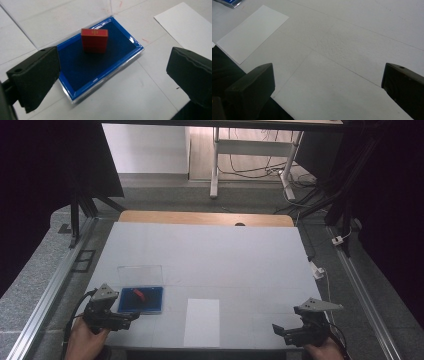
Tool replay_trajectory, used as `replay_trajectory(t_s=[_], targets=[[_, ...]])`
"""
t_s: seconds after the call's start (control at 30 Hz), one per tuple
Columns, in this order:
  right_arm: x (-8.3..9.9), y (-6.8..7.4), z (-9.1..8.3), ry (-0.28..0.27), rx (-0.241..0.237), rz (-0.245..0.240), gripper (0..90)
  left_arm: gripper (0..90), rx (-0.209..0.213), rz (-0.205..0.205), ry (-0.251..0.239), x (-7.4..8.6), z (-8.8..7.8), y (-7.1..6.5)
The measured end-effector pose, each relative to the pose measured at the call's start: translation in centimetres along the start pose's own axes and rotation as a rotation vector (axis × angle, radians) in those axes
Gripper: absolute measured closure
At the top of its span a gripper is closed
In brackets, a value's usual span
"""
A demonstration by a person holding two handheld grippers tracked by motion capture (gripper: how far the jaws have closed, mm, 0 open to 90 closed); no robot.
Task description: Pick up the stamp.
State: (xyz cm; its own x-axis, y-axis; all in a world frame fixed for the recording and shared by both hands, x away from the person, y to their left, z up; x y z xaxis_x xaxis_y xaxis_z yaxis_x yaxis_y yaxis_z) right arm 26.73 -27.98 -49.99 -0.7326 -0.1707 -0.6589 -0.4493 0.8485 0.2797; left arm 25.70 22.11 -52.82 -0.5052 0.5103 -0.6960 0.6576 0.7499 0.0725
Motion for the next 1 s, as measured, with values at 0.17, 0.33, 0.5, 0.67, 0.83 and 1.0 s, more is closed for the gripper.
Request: replay_trajectory(t_s=[0.17, 0.33, 0.5, 0.67, 0.83, 1.0], targets=[[0.0, 0.0, 0.0, 0.003, 0.000, 0.001, 0.0, 0.0, -0.004, 0.003, 0.022, -0.3, 1.0, 0.7], [0.0, 0.0, 0.1, 0.009, 0.000, 0.000, 0.0, 0.0, -0.010, 0.005, 0.032, -0.6, 1.8, 1.3], [0.0, 0.0, 0.1, 0.012, 0.000, -0.001, 0.0, 0.0, -0.014, 0.012, 0.059, -1.1, 2.9, 1.6], [0.1, 0.0, 0.1, 0.016, 0.003, 0.000, 0.0, 0.0, -0.028, 0.016, 0.091, -1.4, 3.7, 1.9], [0.1, 0.0, 0.2, 0.018, 0.002, -0.002, 0.0, 0.2, 0.003, 0.034, 0.111, -1.7, 4.4, 2.0], [0.1, 0.1, 0.2, 0.019, 0.001, -0.003, 0.0, 16.4, -0.021, 0.050, 0.138, -1.9, 4.6, 2.3]])
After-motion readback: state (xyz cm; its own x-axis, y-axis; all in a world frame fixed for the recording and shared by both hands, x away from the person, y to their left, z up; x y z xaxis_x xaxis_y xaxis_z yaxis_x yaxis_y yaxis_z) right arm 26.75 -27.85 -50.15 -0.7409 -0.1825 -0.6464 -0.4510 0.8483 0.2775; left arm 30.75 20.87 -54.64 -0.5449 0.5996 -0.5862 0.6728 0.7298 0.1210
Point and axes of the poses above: each handheld gripper's, and its own axes: z roughly forward along the jaws, x roughly out of its underside, y roughly to its left, the point moved 6 cm from there along z, roughly forward along the jaws, and after that the axes turned 15 degrees about z, right-handed, at the moved point
